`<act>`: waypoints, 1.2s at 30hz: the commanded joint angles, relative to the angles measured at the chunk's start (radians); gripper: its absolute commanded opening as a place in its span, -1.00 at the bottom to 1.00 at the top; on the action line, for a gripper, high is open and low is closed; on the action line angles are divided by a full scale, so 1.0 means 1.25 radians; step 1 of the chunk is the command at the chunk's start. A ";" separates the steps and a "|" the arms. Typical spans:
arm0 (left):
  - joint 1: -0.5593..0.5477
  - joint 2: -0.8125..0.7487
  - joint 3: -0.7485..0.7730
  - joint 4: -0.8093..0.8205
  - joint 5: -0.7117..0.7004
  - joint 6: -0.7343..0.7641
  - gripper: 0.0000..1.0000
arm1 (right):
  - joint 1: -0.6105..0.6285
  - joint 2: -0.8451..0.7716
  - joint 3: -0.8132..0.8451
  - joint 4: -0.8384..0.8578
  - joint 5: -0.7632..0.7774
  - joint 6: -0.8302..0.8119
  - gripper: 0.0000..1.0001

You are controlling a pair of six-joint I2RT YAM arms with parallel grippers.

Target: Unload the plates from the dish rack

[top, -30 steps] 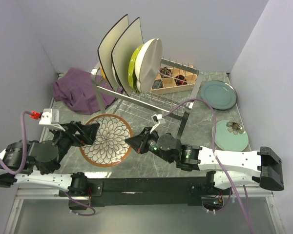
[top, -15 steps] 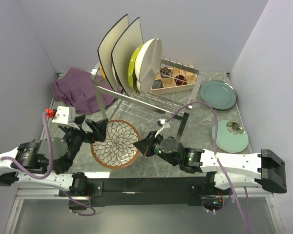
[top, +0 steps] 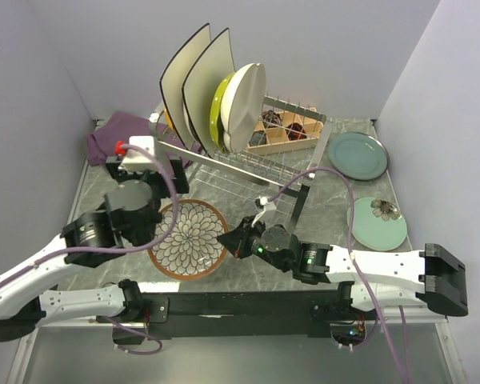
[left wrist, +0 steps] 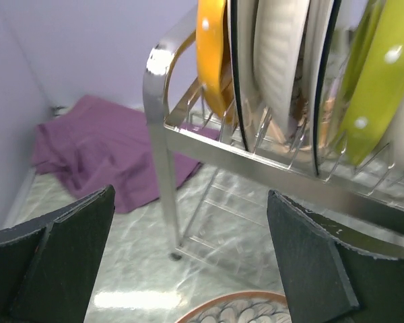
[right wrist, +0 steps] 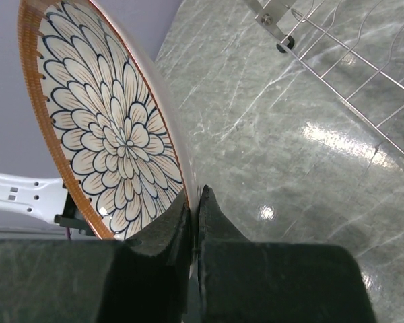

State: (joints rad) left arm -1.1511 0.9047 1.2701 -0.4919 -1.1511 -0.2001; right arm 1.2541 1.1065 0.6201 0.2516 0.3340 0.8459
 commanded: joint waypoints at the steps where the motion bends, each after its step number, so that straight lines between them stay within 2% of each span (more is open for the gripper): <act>1: 0.030 -0.121 -0.004 0.143 0.089 0.016 0.99 | -0.006 0.019 0.024 0.174 -0.022 0.058 -1.00; 5: 0.031 -0.159 0.016 0.153 -0.029 0.004 0.99 | -0.004 0.054 0.027 0.182 -0.034 0.069 -1.00; 10: 0.036 -0.136 0.006 0.207 -0.089 0.068 0.99 | -0.008 0.081 0.034 0.200 -0.049 0.069 -1.00; 14: 0.111 -0.116 0.011 0.197 -0.049 0.037 0.99 | -0.007 0.094 0.037 0.211 -0.062 0.071 -1.00; 17: 0.173 -0.064 0.058 0.130 0.010 -0.005 0.99 | -0.007 0.099 0.035 0.218 -0.074 0.074 -1.00; 18: 0.237 -0.047 0.083 0.109 0.037 -0.018 0.99 | -0.007 0.100 0.033 0.227 -0.084 0.076 -1.00; 19: 0.279 -0.029 0.094 0.070 0.116 -0.049 0.99 | -0.007 0.101 0.030 0.228 -0.088 0.074 -1.00; 20: 0.379 0.011 0.109 0.037 0.163 -0.077 0.99 | -0.007 0.105 0.032 0.227 -0.089 0.077 -1.00; 22: 0.497 0.046 0.144 -0.005 0.269 -0.144 0.99 | -0.007 0.109 0.032 0.233 -0.090 0.079 -1.00; 23: 0.610 0.066 0.147 -0.024 0.369 -0.156 0.99 | -0.004 0.116 0.032 0.234 -0.090 0.084 -1.00; 25: 0.717 0.074 0.136 -0.030 0.481 -0.208 0.99 | -0.009 0.126 0.046 0.232 -0.088 0.089 -1.00; 26: 0.803 0.080 0.135 -0.044 0.570 -0.230 0.99 | -0.008 0.144 0.055 0.227 -0.086 0.090 -1.00; 28: 0.879 0.087 0.129 -0.058 0.643 -0.290 0.99 | -0.012 0.165 0.094 0.209 -0.087 0.094 -1.00; 29: 0.962 0.096 0.125 -0.064 0.688 -0.311 0.99 | -0.013 0.193 0.109 0.201 -0.086 0.098 -1.00; 31: 1.057 0.106 0.101 -0.079 0.849 -0.367 0.99 | -0.018 0.222 0.139 0.198 -0.086 0.107 -1.00; 32: 1.154 0.112 0.085 -0.079 0.913 -0.383 0.99 | -0.023 0.247 0.144 0.205 -0.092 0.120 -1.00; 33: 1.199 0.111 0.045 -0.074 1.025 -0.399 0.97 | -0.025 0.260 0.151 0.212 -0.090 0.126 -1.00; 36: 1.304 0.074 -0.058 -0.052 1.072 -0.429 0.82 | -0.033 0.304 0.190 0.207 -0.083 0.138 -1.00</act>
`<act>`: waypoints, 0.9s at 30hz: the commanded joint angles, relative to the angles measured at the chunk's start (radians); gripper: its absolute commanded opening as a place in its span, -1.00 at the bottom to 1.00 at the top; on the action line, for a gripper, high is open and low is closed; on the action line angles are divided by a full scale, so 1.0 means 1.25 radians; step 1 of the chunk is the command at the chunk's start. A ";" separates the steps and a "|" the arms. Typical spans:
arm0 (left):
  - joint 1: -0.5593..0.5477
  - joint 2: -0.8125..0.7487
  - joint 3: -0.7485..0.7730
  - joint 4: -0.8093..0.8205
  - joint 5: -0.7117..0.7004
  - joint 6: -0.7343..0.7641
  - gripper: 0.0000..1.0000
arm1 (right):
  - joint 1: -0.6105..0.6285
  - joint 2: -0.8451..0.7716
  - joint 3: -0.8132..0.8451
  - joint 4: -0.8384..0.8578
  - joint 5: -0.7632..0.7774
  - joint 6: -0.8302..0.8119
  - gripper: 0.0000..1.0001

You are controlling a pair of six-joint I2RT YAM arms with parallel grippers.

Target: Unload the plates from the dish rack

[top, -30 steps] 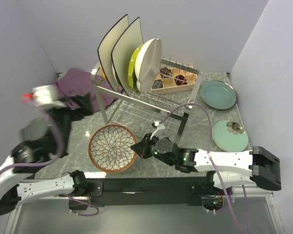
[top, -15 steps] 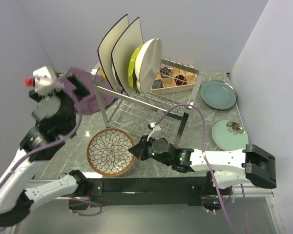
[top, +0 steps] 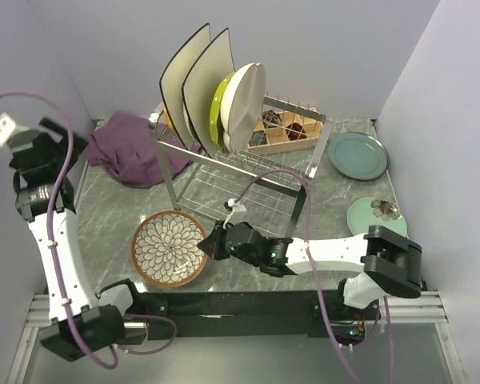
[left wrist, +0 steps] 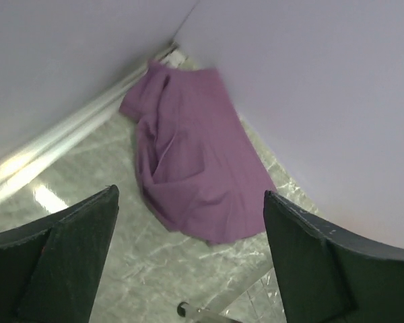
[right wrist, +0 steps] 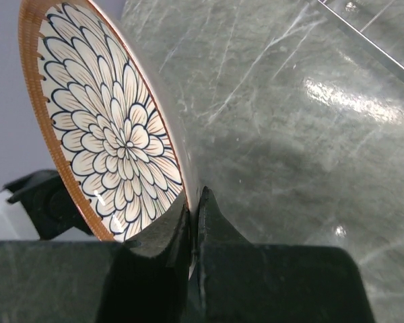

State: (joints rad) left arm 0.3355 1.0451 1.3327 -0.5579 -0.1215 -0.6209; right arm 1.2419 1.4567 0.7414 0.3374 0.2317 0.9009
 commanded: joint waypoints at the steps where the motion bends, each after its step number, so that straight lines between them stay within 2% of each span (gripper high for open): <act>1: 0.124 -0.054 -0.136 0.017 0.221 -0.100 0.80 | -0.024 0.035 0.118 0.133 0.000 0.098 -1.00; 5: 0.144 -0.161 -0.302 0.058 0.210 -0.121 0.69 | -0.035 0.102 0.190 0.104 0.012 0.122 -1.00; 11: 0.148 -0.260 -0.446 0.078 0.216 -0.150 0.67 | -0.068 0.200 0.284 0.066 0.013 0.174 -1.00; 20: 0.148 -0.332 -0.530 0.051 0.186 -0.119 0.71 | -0.096 0.296 0.375 0.057 -0.029 0.223 -1.00; 24: 0.148 -0.351 -0.537 0.071 0.232 -0.112 0.83 | -0.115 0.323 0.400 0.059 -0.047 0.241 -1.00; 27: 0.146 -0.366 -0.575 0.099 0.246 -0.138 0.85 | -0.130 0.329 0.383 0.115 -0.074 0.267 -1.00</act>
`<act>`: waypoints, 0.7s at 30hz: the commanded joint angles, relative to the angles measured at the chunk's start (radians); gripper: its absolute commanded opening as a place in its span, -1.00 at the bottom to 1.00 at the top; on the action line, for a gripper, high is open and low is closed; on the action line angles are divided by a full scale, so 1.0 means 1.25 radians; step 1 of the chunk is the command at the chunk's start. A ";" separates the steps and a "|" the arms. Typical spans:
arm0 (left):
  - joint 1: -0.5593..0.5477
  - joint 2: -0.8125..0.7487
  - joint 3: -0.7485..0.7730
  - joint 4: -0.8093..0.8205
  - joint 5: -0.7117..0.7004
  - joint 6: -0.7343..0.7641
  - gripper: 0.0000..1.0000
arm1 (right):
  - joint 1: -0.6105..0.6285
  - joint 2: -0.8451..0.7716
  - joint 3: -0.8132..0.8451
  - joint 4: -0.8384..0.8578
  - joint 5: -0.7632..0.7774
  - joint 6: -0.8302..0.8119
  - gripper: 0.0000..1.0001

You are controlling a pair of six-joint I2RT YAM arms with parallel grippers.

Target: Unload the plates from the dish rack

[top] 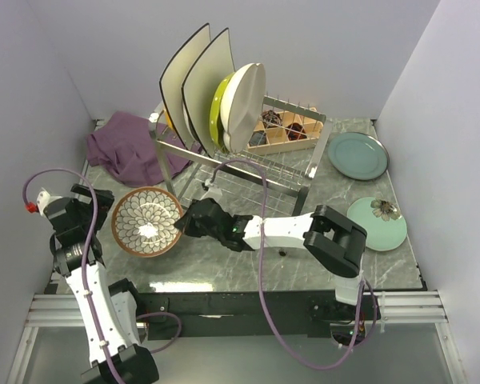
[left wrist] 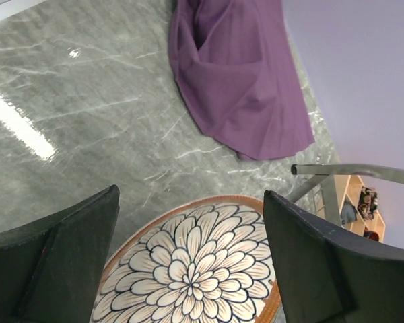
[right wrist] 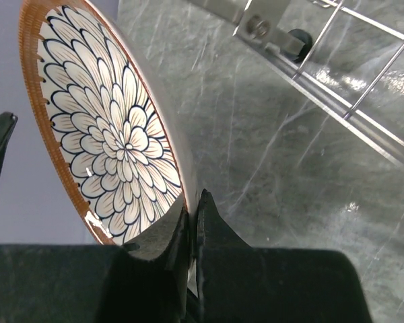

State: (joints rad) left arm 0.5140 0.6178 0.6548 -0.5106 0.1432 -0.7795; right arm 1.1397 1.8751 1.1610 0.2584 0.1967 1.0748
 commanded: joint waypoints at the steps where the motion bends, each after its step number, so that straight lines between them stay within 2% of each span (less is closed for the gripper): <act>1: 0.005 -0.029 -0.044 0.068 0.031 -0.022 0.84 | -0.050 -0.005 0.038 0.190 -0.051 0.139 -1.00; 8: 0.005 -0.036 -0.107 0.109 -0.052 -0.087 0.87 | -0.053 0.047 0.109 0.176 -0.063 0.137 -1.00; 10: 0.005 -0.032 -0.091 0.090 -0.096 -0.082 0.86 | -0.053 0.073 0.131 0.180 -0.059 0.143 -1.00; 12: 0.005 -0.030 -0.049 0.065 -0.187 -0.075 0.91 | -0.049 0.091 0.150 0.177 -0.057 0.148 -1.00; 15: 0.005 -0.029 0.000 0.070 -0.216 -0.038 0.88 | -0.033 0.133 0.212 0.165 -0.049 0.149 -1.00; 21: 0.005 -0.027 0.041 0.026 -0.337 -0.116 0.92 | -0.021 0.204 0.265 0.161 0.001 0.192 -1.00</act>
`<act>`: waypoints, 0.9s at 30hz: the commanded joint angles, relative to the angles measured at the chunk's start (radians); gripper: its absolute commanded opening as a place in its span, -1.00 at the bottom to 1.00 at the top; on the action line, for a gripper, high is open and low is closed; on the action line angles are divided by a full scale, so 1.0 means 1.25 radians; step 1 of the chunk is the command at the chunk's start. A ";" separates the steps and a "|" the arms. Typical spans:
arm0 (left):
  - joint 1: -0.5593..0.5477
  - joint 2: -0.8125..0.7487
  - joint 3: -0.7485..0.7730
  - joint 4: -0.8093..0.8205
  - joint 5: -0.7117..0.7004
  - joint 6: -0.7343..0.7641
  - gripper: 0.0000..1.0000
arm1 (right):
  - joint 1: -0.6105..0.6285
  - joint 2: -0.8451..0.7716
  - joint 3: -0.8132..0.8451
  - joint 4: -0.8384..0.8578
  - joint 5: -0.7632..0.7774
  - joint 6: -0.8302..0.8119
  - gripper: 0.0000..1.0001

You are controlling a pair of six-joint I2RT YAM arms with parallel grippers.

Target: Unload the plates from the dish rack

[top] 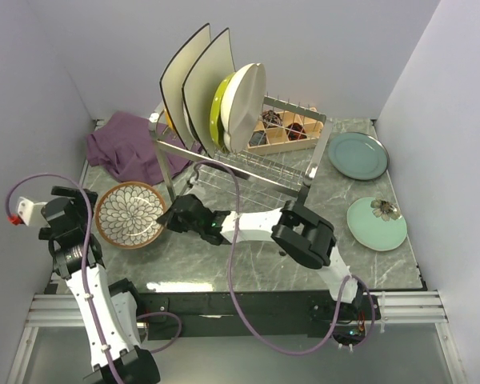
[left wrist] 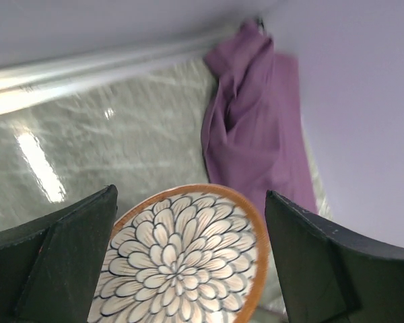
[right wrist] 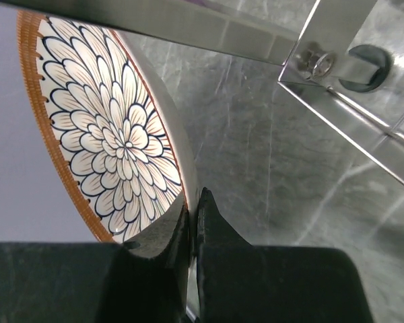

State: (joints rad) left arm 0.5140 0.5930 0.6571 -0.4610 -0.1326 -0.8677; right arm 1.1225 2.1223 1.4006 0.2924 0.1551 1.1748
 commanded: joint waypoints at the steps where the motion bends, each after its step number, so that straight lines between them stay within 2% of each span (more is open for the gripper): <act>1: 0.005 -0.008 0.045 -0.029 -0.150 -0.060 0.93 | -0.006 0.021 0.078 0.134 0.043 0.120 -1.00; 6: 0.005 -0.017 0.070 -0.052 -0.165 -0.130 0.92 | 0.006 0.085 0.143 0.115 0.074 0.154 -1.00; 14: 0.005 -0.008 0.039 -0.044 -0.065 -0.154 0.89 | 0.011 0.198 0.261 0.078 0.069 0.192 -1.00; 17: 0.005 0.005 0.038 -0.089 -0.096 -0.194 0.89 | 0.021 0.219 0.303 0.066 0.071 0.192 -0.83; 21: 0.005 0.034 0.063 -0.153 -0.163 -0.242 0.92 | 0.033 0.219 0.326 0.036 0.100 0.178 -0.44; 27: 0.005 0.066 0.094 -0.186 -0.168 -0.254 0.95 | 0.036 0.224 0.341 -0.007 0.115 0.186 -0.43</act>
State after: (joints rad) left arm 0.5140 0.6735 0.7200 -0.6613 -0.3119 -1.1519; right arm 1.1580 2.4245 1.7519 0.2356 0.2527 1.3804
